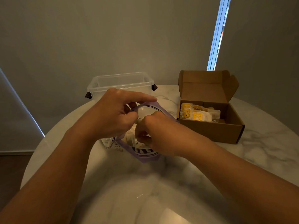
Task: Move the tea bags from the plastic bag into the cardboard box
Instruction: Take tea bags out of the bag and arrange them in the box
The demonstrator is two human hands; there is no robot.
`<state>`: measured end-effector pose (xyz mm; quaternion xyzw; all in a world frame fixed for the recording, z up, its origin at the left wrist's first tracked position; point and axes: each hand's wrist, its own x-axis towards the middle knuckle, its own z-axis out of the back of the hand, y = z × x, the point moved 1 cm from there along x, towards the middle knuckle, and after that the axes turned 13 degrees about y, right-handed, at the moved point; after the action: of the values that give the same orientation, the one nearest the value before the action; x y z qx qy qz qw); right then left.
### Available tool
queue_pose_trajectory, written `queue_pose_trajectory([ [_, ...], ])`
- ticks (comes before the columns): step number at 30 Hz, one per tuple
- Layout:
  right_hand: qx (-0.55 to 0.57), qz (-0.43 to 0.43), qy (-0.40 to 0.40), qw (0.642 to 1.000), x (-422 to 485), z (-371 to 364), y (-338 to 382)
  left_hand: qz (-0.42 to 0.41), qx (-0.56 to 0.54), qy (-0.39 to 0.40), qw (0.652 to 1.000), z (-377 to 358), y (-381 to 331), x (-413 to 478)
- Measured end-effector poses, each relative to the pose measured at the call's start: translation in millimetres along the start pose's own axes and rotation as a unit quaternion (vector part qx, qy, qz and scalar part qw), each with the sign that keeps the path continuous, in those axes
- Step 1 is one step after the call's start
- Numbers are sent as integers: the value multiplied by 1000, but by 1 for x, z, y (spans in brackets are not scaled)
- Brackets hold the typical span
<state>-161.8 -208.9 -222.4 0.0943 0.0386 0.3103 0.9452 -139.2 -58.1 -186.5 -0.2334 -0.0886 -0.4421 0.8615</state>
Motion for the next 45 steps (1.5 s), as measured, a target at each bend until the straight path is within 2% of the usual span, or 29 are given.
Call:
queue_pose_trajectory([
  [21,-28,-11,223,974,13,-13,-4,3,-4,-4,1000,-2,-1,0],
  [25,8,-15,193,981,11,-10,-4,2,-6,-4,1000,-2,-2,0],
  [31,93,-4,77,993,-1,0,-2,4,-4,2,1000,-1,-2,1],
  [37,123,6,12,992,-9,3,-2,8,-7,2,1000,-1,-1,0],
  [42,180,24,-37,983,-24,10,-9,2,-10,0,1000,-1,-2,0],
  [45,257,27,-39,965,-35,19,-16,5,-5,1,1000,0,-2,0],
])
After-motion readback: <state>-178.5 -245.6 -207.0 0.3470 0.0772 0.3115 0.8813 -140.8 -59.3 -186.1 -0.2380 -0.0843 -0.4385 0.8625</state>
